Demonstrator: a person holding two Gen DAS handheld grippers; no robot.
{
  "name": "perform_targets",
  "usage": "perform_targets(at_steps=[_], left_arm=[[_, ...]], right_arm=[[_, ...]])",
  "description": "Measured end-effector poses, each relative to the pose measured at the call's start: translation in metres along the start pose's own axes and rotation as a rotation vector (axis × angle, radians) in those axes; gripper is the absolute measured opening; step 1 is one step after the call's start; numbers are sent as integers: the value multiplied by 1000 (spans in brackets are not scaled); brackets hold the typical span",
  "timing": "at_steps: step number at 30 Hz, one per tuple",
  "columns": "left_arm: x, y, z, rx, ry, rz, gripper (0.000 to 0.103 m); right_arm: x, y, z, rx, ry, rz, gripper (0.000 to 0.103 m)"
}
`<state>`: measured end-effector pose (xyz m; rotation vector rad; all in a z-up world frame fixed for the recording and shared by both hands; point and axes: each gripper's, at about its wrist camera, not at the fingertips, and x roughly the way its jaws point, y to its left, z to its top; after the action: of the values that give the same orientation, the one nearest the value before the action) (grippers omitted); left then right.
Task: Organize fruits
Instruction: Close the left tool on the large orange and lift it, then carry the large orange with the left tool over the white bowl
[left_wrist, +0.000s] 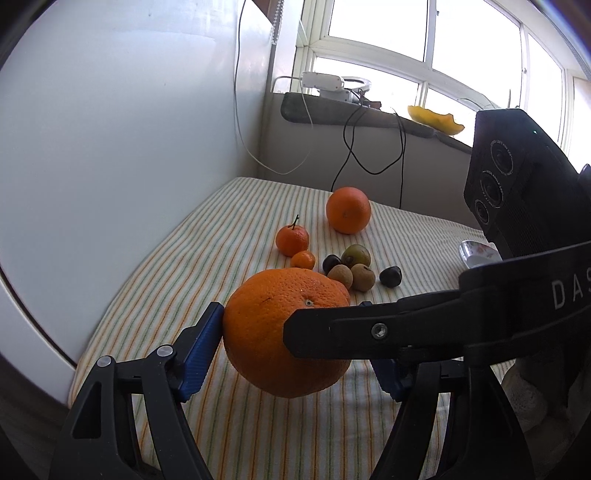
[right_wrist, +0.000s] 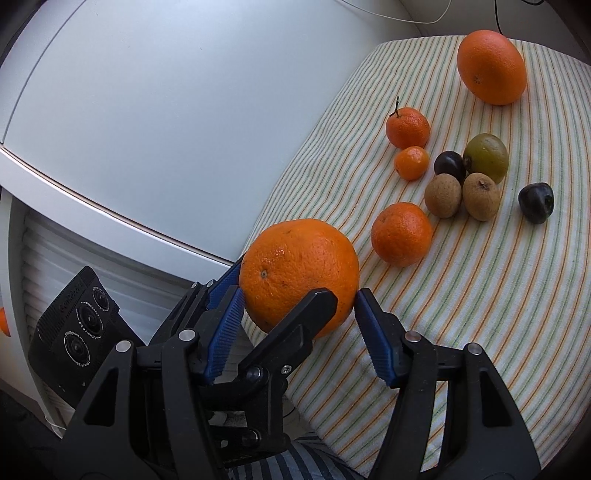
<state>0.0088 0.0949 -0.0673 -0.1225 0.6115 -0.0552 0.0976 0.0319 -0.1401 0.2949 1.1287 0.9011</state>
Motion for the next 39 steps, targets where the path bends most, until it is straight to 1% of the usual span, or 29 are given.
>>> perform_targets(at_steps=[9,16,20,21,25,27,35,39], left_arm=[[-4,-24,14,40,-32,-32,73],[1,-56,23,83,-44,-81,73],[5,-78,28,110,-49,-114,73],[6,-83,28,117,-50,-123,73],[10,-106,32,149,-56,-157,73],[15,-116,33,161,-52,-176,73],[33,-162,42,218,-41,-240,73],[44,-184,45,246,-32,-273,73]], right_arm=[[-33,-2,-6,-8,-49,-4,65],[-74,-16,-11,6,-100,-26,65],[-98,-31,-14,25,-131,-39,65],[-99,-37,-16,29,-140,-44,65],[-126,-55,-14,50,-178,-58,65],[-139,-59,-14,61,-194,-66,65],[-190,-97,-16,109,-252,-101,65],[-208,-117,-20,131,-268,-122,65]])
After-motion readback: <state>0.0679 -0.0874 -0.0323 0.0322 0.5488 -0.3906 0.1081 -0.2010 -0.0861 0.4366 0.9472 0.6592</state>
